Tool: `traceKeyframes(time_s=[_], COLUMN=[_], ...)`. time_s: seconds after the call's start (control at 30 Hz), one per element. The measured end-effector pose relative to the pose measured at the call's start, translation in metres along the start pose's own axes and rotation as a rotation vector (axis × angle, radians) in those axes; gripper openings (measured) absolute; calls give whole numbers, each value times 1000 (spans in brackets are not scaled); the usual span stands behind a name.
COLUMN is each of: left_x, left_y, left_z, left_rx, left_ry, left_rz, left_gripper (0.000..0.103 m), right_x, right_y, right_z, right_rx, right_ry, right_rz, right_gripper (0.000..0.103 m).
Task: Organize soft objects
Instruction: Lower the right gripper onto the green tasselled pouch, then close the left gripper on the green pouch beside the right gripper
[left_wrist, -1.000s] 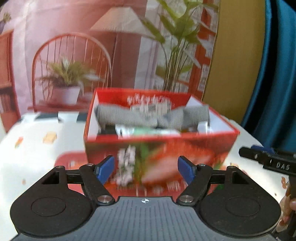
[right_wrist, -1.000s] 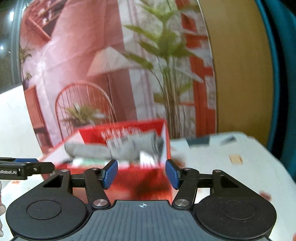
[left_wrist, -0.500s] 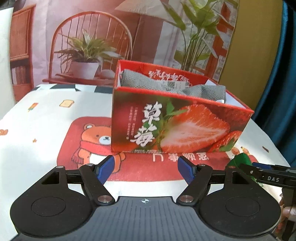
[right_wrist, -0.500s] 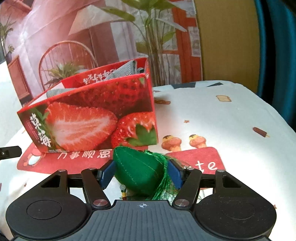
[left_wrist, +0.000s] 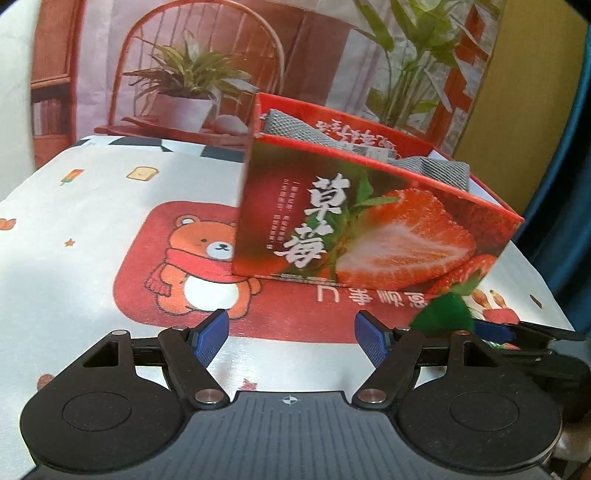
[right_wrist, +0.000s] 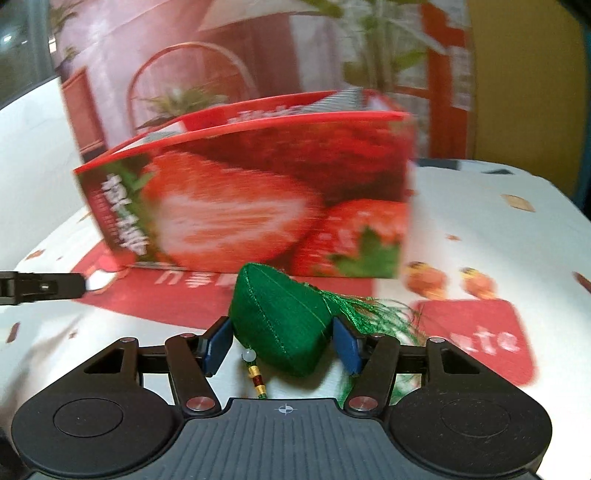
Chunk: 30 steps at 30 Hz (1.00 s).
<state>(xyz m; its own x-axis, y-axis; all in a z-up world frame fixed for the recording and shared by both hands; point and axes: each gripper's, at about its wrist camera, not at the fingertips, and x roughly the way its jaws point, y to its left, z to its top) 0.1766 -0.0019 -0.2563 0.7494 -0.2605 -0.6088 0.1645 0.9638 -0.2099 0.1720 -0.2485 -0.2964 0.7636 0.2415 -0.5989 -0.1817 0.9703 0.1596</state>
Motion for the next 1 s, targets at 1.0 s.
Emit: traceKeyframes(time_s=[1.0], left_x=[22], left_y=[-33], left_z=[8], left_rx=[45], left_ry=[1], left_rz=[-124], left_gripper=[75], right_x=[23], right_y=[49], right_z=[-3], right_rx=[-220], right_ry=[21], right_rz=[226], right_gripper=[53])
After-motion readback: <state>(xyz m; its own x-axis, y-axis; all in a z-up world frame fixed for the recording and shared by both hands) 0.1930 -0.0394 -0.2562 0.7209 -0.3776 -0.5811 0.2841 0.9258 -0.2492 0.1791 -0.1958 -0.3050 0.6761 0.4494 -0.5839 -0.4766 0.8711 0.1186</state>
